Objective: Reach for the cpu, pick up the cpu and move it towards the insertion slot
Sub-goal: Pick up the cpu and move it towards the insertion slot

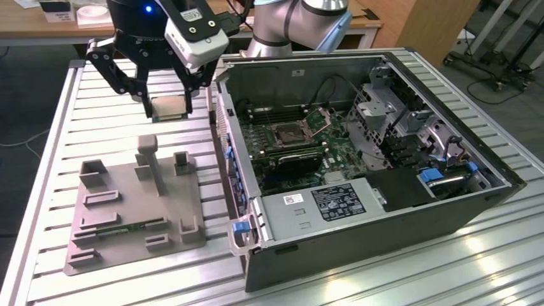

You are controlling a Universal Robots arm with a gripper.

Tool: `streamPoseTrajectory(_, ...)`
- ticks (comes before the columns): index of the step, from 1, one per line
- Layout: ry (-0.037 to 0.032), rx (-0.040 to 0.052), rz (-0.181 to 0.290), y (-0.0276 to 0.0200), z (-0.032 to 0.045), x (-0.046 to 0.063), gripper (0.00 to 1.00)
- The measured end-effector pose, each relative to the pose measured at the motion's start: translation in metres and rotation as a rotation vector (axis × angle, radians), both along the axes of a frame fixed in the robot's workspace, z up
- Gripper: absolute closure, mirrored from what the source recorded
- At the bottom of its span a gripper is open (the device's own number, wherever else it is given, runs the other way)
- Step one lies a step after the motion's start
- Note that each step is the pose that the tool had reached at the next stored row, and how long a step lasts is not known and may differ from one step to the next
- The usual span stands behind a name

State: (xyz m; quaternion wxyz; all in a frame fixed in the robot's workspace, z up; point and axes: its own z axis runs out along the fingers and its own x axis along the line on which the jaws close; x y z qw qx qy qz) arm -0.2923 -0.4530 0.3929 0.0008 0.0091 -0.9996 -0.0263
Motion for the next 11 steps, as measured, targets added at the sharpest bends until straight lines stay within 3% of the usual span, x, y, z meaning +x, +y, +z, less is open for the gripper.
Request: streamPoseTrajectory(11,0.0000,0.0000,0.000,0.0000,0.0000,0.0090,0.45)
